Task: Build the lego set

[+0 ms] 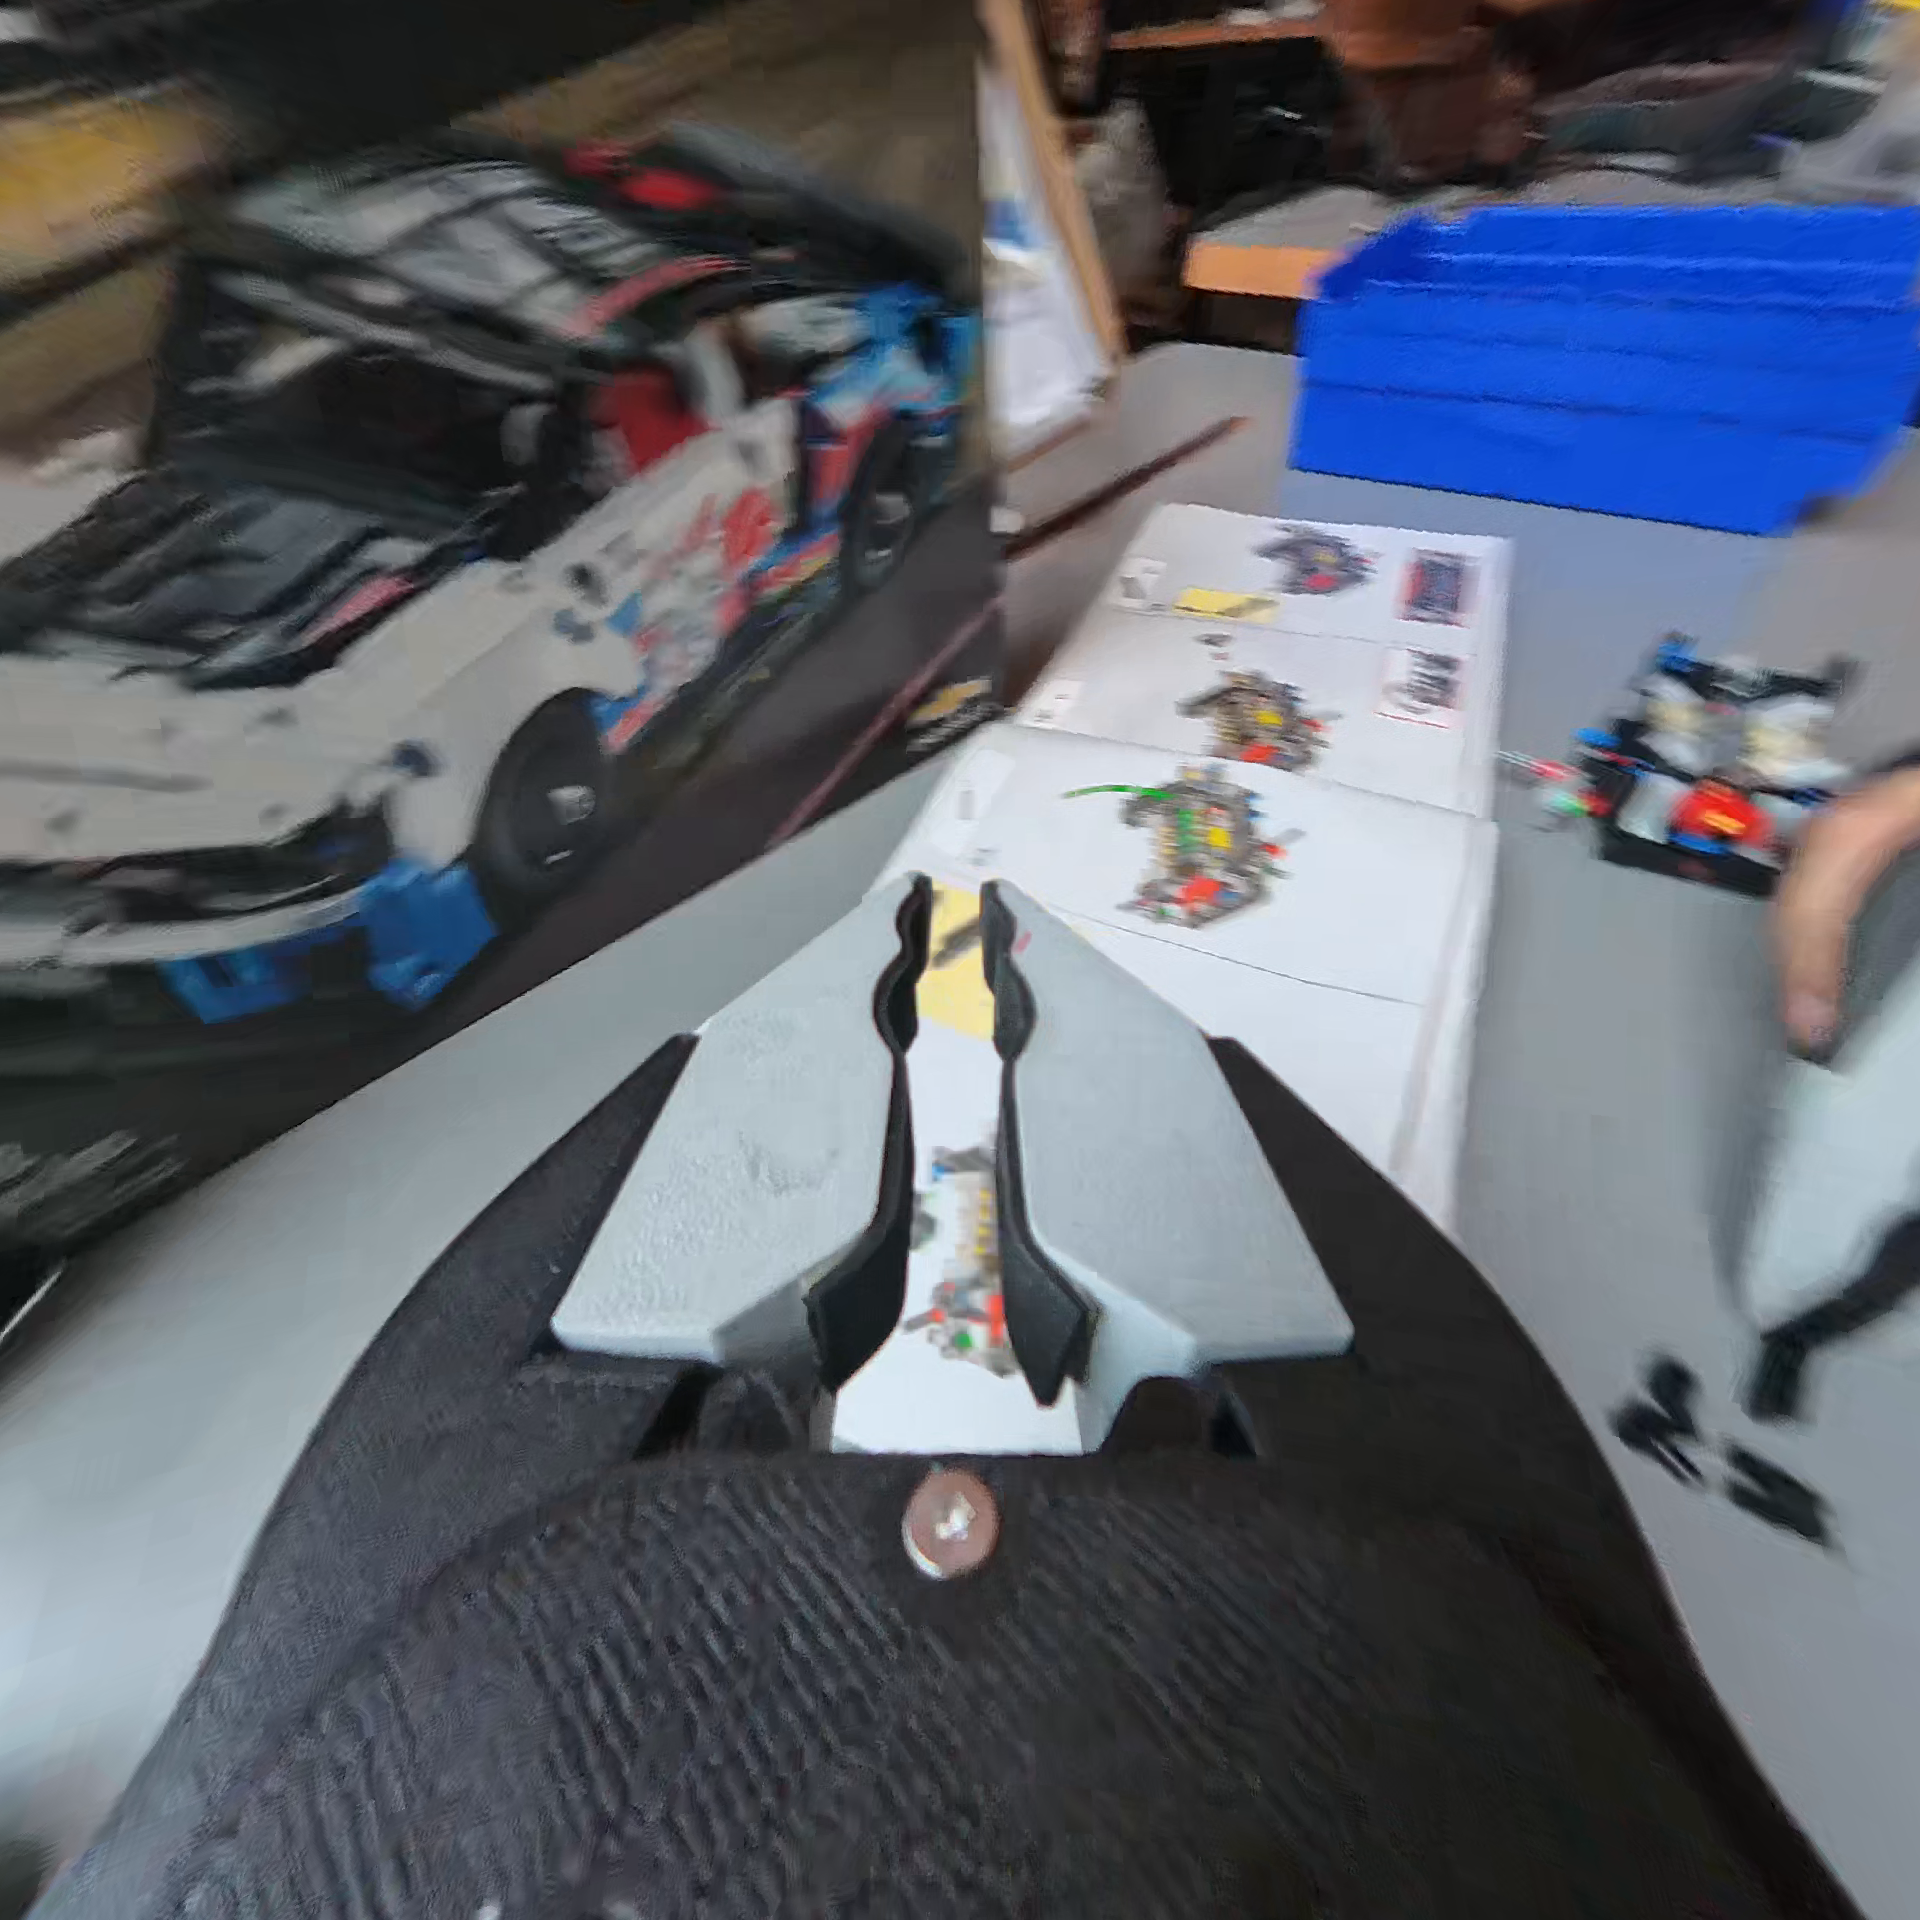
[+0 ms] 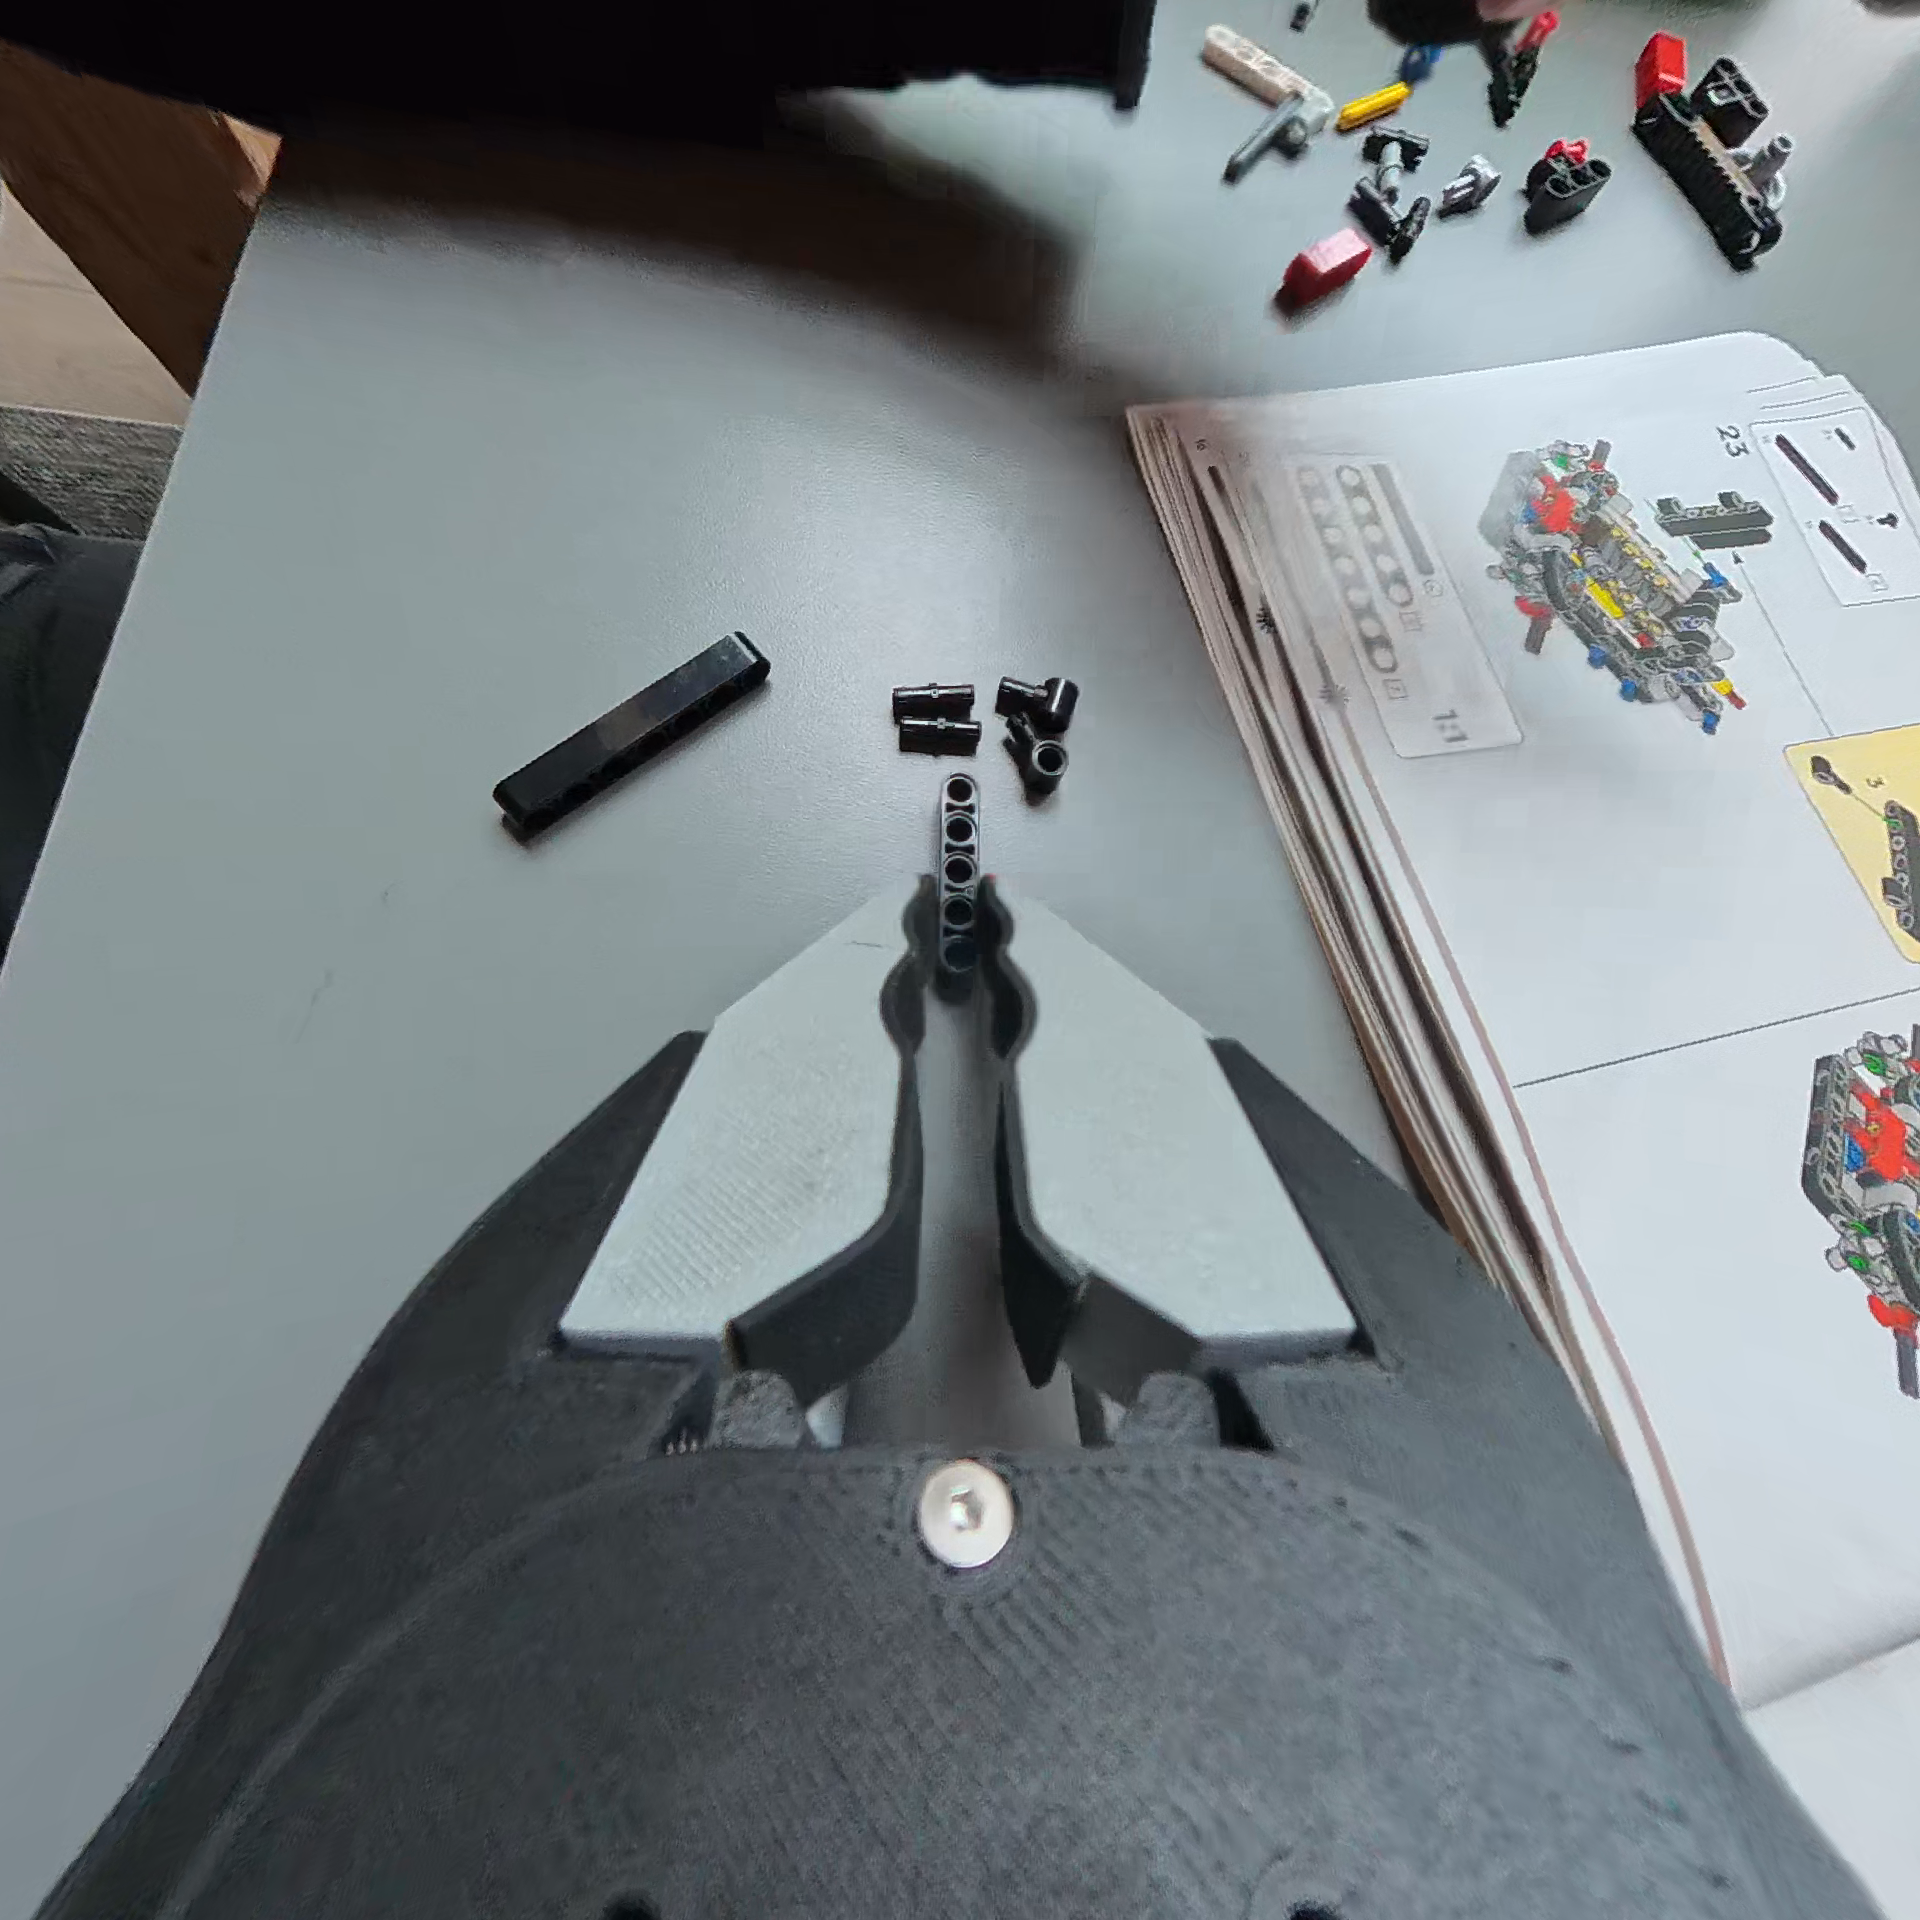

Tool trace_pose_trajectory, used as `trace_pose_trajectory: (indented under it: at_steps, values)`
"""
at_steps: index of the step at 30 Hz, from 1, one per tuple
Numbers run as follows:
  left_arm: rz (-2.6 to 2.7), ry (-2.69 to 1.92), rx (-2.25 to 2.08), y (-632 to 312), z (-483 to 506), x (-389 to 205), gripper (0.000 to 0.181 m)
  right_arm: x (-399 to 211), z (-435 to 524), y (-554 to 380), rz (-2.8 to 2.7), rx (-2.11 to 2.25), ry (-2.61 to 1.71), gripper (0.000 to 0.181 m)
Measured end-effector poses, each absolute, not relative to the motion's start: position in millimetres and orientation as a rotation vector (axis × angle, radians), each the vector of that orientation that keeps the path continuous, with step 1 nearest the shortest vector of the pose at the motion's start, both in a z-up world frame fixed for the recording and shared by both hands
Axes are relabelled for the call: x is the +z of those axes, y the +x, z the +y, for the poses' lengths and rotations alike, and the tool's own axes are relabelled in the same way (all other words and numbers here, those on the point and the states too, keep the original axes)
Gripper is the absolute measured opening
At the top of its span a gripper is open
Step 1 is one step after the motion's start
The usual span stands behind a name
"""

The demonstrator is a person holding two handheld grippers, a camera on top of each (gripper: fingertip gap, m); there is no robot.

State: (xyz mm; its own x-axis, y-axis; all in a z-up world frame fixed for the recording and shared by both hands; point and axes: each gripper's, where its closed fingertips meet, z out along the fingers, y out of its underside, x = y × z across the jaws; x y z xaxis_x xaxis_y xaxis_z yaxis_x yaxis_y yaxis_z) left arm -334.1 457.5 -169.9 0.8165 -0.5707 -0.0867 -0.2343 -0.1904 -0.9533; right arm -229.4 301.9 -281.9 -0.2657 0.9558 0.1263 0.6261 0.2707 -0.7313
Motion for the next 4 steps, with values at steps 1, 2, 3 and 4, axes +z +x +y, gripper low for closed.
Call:
trace_pose_trajectory:
  at_steps: [1, 2, 3, 4]
  values:
    - [0.746, -1.773, -0.414, -318, 443, -170, 0.008, -282, 302, -230, -1.980, 0.746, -1.409, 0.004]
    - [0.873, -1.756, -0.489, -303, 425, -169, 0.008, -282, 302, -230, -1.979, 0.735, -1.401, 0.004]
    - [0.996, -1.710, -0.588, -287, 404, -167, 0.008, -281, 302, -229, -1.980, 0.729, -1.395, 0.004]
    - [1.123, -1.656, -0.736, -271, 375, -167, 0.008, -281, 301, -229, -1.979, 0.727, -1.394, 0.004]
